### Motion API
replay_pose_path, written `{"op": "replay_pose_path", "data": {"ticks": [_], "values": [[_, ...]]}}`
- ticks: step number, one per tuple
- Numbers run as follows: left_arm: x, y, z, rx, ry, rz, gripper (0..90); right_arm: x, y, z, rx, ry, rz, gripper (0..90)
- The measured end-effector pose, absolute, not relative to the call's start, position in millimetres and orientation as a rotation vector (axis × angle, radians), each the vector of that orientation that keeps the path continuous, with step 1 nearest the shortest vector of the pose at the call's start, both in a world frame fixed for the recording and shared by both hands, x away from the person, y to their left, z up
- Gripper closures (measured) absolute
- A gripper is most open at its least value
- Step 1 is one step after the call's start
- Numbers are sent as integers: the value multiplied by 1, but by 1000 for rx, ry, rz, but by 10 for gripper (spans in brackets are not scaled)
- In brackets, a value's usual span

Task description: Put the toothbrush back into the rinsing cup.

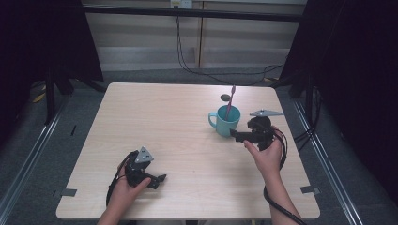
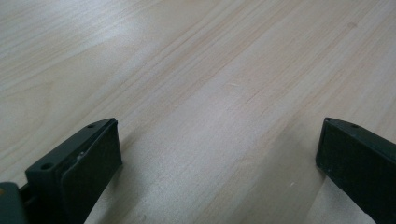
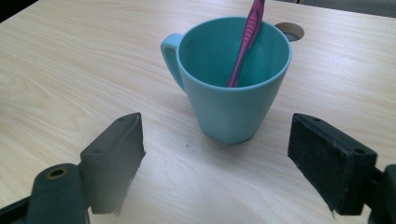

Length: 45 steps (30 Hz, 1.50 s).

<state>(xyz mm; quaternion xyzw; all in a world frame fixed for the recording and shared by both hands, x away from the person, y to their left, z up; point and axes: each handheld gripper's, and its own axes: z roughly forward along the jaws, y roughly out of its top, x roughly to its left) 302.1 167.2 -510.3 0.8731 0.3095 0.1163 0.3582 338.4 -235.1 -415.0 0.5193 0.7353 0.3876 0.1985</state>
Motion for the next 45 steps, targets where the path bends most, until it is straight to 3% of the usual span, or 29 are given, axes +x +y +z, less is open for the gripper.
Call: {"op": "replay_pose_path", "data": {"ticks": [45], "values": [[302, 167, -510, 2253, 798, 300, 0, 305, -253, -450, 1412, 2136, 1072, 173]]}}
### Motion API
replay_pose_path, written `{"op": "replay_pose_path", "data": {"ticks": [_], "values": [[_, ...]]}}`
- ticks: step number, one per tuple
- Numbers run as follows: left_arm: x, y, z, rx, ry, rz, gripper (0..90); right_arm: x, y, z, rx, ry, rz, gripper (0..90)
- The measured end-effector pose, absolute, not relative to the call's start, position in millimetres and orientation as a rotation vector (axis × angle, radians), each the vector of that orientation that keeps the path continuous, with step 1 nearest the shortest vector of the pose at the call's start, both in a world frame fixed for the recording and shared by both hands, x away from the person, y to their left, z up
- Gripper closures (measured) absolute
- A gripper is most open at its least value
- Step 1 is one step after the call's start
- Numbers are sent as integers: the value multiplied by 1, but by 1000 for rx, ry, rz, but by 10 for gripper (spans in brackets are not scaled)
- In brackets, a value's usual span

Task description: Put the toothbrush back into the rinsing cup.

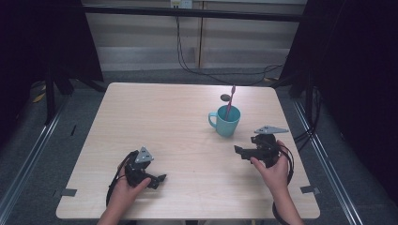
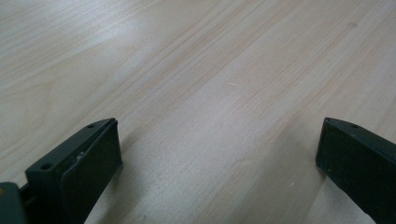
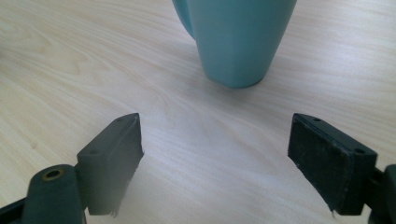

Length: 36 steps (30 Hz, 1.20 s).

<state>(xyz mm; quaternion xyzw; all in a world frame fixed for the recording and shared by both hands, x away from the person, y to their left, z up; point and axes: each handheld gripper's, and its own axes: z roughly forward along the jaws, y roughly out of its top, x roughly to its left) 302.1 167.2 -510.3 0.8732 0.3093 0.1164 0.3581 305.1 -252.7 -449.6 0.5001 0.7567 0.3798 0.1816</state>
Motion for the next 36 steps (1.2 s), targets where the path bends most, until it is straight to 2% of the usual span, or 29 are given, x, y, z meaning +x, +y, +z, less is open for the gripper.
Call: {"op": "replay_pose_path", "data": {"ticks": [36], "values": [[302, 167, -510, 2253, 798, 300, 0, 270, -264, -484, 1344, 2264, 1040, 173]]}}
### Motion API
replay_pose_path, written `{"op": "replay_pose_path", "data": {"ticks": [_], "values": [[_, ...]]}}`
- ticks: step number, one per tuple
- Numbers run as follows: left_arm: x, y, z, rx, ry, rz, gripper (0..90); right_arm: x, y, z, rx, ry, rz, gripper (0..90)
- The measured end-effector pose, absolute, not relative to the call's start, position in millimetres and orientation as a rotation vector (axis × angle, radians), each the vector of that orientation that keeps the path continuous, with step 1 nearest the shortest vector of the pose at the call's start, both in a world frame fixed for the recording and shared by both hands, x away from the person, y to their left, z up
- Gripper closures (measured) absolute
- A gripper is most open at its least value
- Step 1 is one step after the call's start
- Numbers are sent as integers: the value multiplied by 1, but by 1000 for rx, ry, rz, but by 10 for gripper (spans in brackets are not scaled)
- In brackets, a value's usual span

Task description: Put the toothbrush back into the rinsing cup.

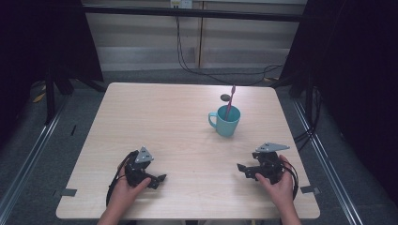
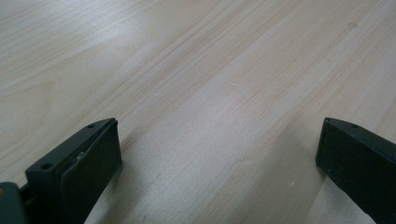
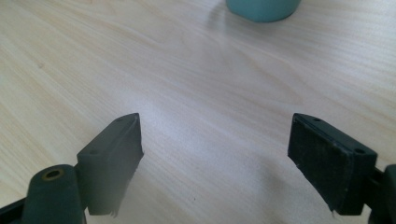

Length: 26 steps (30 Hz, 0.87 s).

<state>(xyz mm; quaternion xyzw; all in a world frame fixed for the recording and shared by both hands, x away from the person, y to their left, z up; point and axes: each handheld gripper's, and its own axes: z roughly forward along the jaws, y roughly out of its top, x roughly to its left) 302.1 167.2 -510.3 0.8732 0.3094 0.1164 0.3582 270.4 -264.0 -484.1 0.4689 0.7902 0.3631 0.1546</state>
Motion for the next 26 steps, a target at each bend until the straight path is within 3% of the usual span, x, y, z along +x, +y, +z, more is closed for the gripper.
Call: {"op": "replay_pose_path", "data": {"ticks": [26], "values": [[302, 167, -510, 2252, 798, 300, 0, 265, -262, -508, 1334, 2263, 1030, 164]]}}
